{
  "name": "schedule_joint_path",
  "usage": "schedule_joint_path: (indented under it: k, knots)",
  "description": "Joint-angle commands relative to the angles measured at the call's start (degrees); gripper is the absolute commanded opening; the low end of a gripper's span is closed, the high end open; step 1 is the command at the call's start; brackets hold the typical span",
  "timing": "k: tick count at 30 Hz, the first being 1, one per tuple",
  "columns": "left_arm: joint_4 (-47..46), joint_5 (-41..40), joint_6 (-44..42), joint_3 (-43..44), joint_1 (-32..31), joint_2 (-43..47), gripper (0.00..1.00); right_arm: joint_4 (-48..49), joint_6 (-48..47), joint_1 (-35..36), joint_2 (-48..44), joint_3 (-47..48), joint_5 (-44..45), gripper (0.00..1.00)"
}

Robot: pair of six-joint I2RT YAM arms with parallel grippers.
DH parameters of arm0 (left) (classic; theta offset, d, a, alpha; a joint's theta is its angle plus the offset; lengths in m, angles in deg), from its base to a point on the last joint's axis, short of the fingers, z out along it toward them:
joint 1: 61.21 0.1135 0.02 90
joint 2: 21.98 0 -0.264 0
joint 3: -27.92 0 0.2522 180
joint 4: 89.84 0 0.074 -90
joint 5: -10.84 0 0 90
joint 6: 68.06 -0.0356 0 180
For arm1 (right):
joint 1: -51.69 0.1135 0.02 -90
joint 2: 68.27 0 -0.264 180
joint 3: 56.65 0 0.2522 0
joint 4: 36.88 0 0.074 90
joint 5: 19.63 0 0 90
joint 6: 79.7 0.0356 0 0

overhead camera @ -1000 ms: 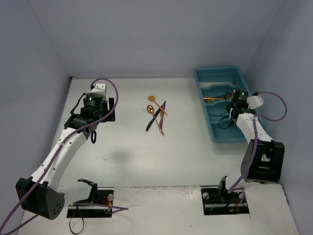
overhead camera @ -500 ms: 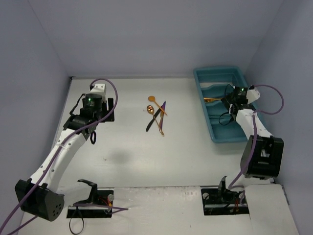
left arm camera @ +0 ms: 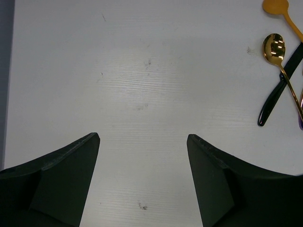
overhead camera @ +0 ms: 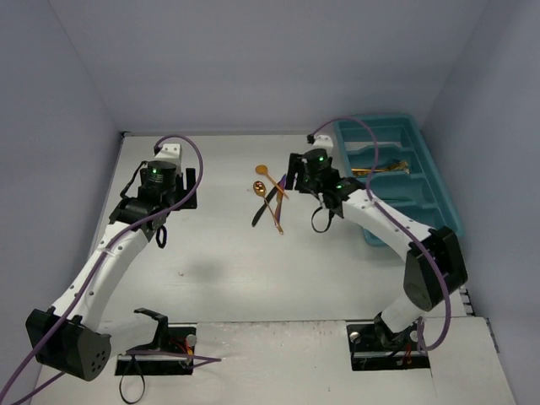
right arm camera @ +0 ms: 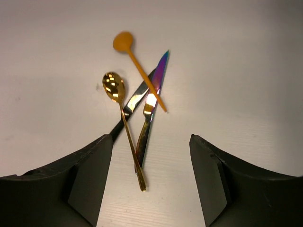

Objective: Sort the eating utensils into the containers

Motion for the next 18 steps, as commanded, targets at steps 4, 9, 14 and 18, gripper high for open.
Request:
schedule_joint_path:
  k: [4,9,14,18]
  knots:
    - [-2.38,-1.62,-0.62,0.70,0.53,1.09,0.73,-0.30,0.26,6.83,13.67,5.12,6.51,0.63]
    - [-2.38,-1.41,-0.62,0.72,0.53,1.27,0.73,-0.34,1.17,7.35,18.78,7.83,7.07,0.62]
    - [-2.38,-1.15,-0.71,0.65,0.53,1.18,0.73,-0.35,2.03,7.38,23.55,10.23,8.62,0.58]
    - [-2.38,-1.12,-0.71,0.70,0.53,1.13,0.73,-0.30,3.51,7.38,25.59,10.94,11.25,0.54]
